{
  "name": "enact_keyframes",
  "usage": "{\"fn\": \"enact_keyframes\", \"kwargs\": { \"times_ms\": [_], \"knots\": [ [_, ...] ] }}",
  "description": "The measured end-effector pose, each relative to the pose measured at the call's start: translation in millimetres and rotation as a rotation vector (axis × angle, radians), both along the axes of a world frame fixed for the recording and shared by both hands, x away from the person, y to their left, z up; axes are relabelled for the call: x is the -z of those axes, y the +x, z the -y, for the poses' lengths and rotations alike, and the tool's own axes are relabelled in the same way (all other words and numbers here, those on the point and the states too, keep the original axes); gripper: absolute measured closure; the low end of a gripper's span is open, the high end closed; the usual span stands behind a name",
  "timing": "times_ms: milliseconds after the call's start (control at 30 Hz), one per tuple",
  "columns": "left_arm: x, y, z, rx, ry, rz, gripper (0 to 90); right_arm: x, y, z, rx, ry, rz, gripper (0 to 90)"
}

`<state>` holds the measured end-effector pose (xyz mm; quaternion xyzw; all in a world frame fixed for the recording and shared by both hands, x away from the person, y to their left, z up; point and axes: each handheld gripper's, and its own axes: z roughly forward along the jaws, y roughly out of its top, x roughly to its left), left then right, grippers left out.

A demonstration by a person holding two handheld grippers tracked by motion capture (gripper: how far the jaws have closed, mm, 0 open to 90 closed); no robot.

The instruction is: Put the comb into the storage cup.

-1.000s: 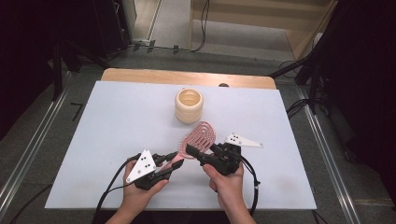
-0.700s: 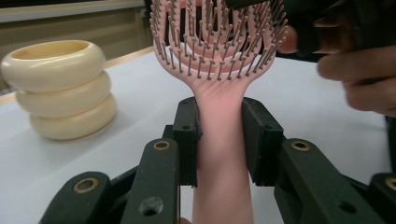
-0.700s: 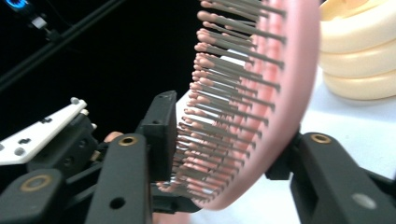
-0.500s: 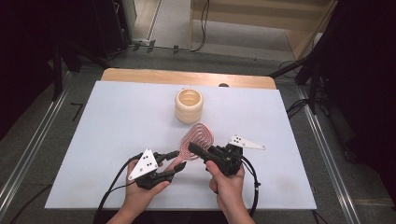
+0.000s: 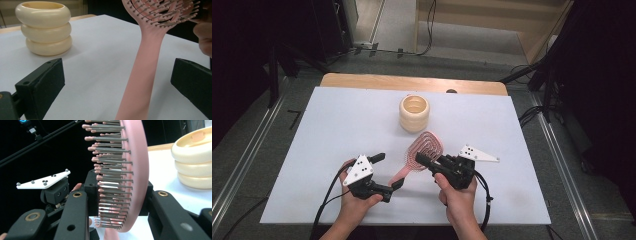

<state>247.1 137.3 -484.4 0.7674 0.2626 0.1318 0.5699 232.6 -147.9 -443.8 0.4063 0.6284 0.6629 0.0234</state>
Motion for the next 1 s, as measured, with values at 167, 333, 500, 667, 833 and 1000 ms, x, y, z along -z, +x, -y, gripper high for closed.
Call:
{"fn": "enact_keyframes", "kwargs": {
  "times_ms": [167, 333, 500, 667, 833, 1000],
  "knots": [
    [-0.4, 0.3, -11.5, -0.014, -0.001, 0.012, 0.0, -1.8, -0.3, 2.8, 0.008, -0.010, 0.019, 61.8],
    [-0.8, 0.1, -21.6, -0.030, 0.004, 0.016, 0.0, -4.6, -0.7, 6.2, 0.014, -0.009, 0.031, 61.8],
    [1.8, -0.1, -43.0, -0.068, 0.012, 0.014, 0.0, -9.3, -0.6, 10.3, 0.022, -0.009, 0.051, 61.8],
    [1.7, -0.8, -60.3, -0.101, 0.011, 0.019, 0.0, -13.2, 0.9, 12.9, 0.032, -0.022, 0.063, 61.8],
    [1.7, -0.9, -72.6, -0.120, 0.018, 0.024, 0.0, -15.8, 2.2, 14.7, 0.038, -0.025, 0.070, 61.8],
    [3.1, -1.5, -84.4, -0.141, 0.027, 0.027, 0.0, -17.1, 3.5, 16.3, 0.039, -0.030, 0.073, 61.8]
  ]
}}
